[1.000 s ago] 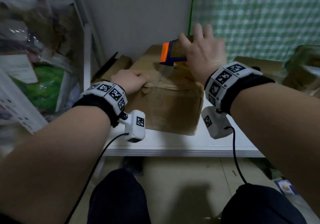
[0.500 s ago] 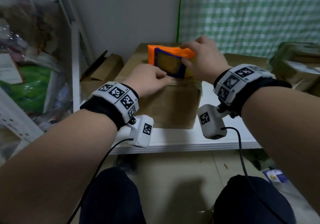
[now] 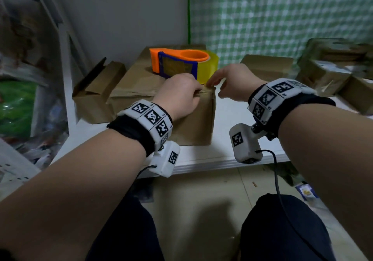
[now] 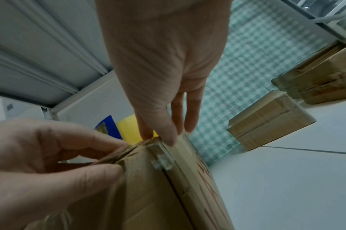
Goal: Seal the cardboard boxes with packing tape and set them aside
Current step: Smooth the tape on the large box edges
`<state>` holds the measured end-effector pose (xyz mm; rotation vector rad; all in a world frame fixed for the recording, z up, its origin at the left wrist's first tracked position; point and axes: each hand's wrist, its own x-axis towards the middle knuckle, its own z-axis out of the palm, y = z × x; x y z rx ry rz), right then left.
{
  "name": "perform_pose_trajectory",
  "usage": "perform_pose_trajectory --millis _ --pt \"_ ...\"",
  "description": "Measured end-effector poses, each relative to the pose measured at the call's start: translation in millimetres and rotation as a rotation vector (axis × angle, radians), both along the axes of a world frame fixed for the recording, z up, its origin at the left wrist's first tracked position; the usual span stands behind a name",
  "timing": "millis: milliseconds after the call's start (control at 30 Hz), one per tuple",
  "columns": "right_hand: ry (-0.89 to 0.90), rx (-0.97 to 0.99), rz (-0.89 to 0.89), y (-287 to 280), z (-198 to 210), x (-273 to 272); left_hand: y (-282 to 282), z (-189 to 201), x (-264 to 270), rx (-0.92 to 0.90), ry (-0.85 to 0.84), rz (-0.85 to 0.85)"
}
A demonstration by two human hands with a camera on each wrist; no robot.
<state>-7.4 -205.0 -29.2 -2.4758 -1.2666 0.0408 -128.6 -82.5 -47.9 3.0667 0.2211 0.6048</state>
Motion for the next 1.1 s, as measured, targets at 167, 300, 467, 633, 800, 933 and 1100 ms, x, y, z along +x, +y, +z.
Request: perform_pose_trajectory --millis 167,300,467,633,800,933,1100 --pt "0.017 0.021 0.031 -2.3 -9.9 2.3 -7.5 -0.6 8.1 0.057 0.006 0.024" --pt "0.038 0.065 0.039 -4.3 -18.1 3.4 -9.5 -0.7 8.2 0.113 0.025 0.018" --pt "0.027 0.101 0.047 -6.0 -21.1 1.7 -13.7 1.1 10.4 0.150 0.023 0.026" --pt "0.015 0.135 0.040 -5.1 -24.4 0.5 -14.0 6.5 11.5 0.134 0.025 0.015" --pt "0.012 0.167 0.030 -4.6 -27.2 0.9 -14.3 10.2 14.1 0.140 0.039 0.014" --pt "-0.005 0.180 0.028 -2.8 -30.0 2.0 -14.3 11.1 15.5 0.150 0.046 0.016" --pt "-0.019 0.199 0.019 -0.7 -32.5 1.9 -13.5 12.2 15.3 0.136 0.062 0.013"
